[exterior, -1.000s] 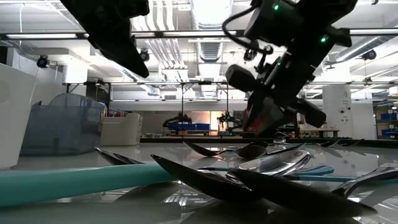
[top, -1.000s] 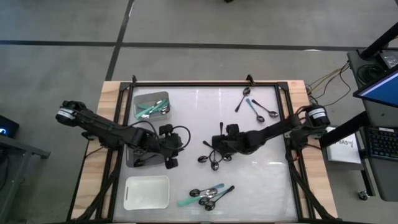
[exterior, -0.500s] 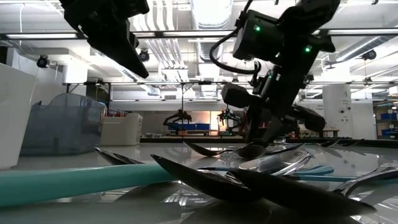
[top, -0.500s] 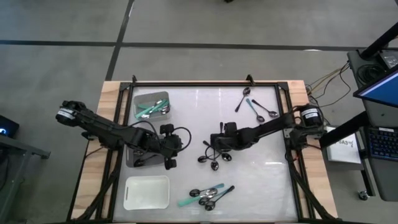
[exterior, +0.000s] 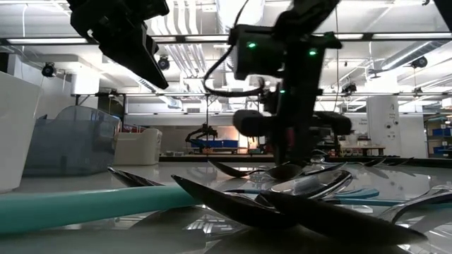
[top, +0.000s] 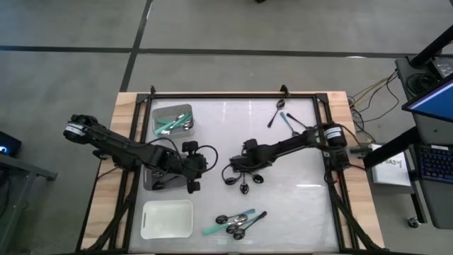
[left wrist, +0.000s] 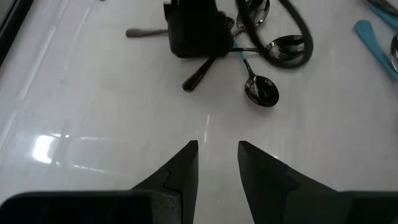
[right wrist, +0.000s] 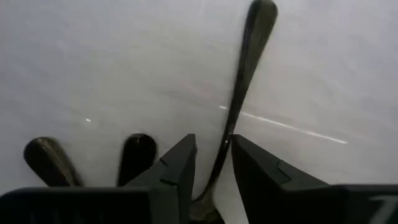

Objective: Sort silverware by color (type)
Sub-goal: Put the black spoon into the black bin

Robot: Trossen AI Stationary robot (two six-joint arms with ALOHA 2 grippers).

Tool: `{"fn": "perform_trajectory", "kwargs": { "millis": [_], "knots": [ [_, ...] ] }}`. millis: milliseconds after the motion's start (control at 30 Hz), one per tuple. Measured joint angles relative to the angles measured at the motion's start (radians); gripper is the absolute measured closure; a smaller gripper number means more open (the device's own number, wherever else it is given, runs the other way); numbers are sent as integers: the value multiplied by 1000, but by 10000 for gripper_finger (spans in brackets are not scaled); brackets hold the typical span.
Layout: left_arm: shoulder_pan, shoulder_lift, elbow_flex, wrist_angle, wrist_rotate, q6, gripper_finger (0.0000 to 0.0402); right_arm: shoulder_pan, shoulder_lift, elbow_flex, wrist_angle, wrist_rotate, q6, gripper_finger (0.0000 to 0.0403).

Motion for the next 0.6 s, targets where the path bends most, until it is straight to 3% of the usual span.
{"fn": "perform_trajectory", "kwargs": {
  "millis": [167, 433, 600],
  "knots": [
    [0, 0, 0, -5, 0, -2, 306, 0, 72, 103, -146, 0, -21, 310],
    [0, 0, 0, -6, 0, -3, 306, -2, 70, 115, -141, -11, -84, 385],
    [0, 0, 0, -5, 0, -23, 306, -2, 66, 113, -141, -11, -142, 392]
  ]
}}
